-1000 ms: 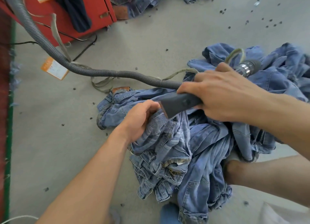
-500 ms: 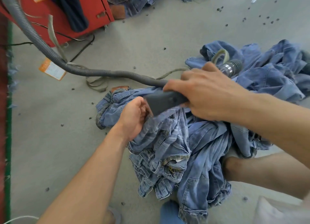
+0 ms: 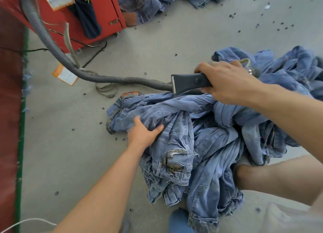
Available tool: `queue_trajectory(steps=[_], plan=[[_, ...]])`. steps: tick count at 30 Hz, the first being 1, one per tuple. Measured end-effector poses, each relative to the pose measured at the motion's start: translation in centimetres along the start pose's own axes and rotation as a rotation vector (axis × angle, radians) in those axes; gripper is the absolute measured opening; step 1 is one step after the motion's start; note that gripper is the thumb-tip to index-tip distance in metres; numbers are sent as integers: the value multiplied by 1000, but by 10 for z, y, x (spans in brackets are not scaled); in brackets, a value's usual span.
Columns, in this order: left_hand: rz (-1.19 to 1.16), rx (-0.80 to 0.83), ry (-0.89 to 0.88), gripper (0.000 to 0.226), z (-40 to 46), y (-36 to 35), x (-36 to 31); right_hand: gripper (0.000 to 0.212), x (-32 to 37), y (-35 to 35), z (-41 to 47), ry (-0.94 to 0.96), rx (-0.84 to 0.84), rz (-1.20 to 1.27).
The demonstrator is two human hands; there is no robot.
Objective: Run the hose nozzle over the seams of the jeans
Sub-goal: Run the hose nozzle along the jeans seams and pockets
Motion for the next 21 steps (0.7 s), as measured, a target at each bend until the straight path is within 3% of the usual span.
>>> queue_trajectory(steps=[2, 4, 7, 9, 10, 11, 13, 15, 18, 21], plan=[[53, -89, -113, 36, 7, 17, -4, 33, 0, 3, 0, -1, -7, 22], [-1, -251, -194, 11, 12, 54, -11, 33, -3, 6, 0, -15, -13, 48], [-149, -624, -303, 39, 4, 120, -16, 34, -8, 10, -2, -29, -24, 61], [-183, -847, -157, 66, -11, 135, 7, 33, -8, 10, -5, -21, -25, 62], [-248, -842, -30, 75, -13, 127, 24, 33, -8, 8, -6, -15, -22, 60], [-341, -717, 110, 85, -10, 105, 42, 33, -7, 6, -8, -4, -18, 50], [-560, -285, 391, 106, -8, 34, 70, 33, -5, 2, -10, 22, -11, 23], [-874, 58, 515, 103, -19, -24, 76, 34, -3, -1, -10, 39, -10, 11], [-1089, 213, 483, 58, -16, -43, 79, 35, -2, -2, -9, 49, -23, 13], [-1190, 244, 462, 51, -10, -33, 77, 33, -1, -2, -9, 42, -27, 26]])
Point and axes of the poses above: each hand's wrist, its own z-axis towards the middle knuckle, its own y-axis out of the back of the hand, x = y × z, the point moved 9 cm from there along z, towards the middle knuckle
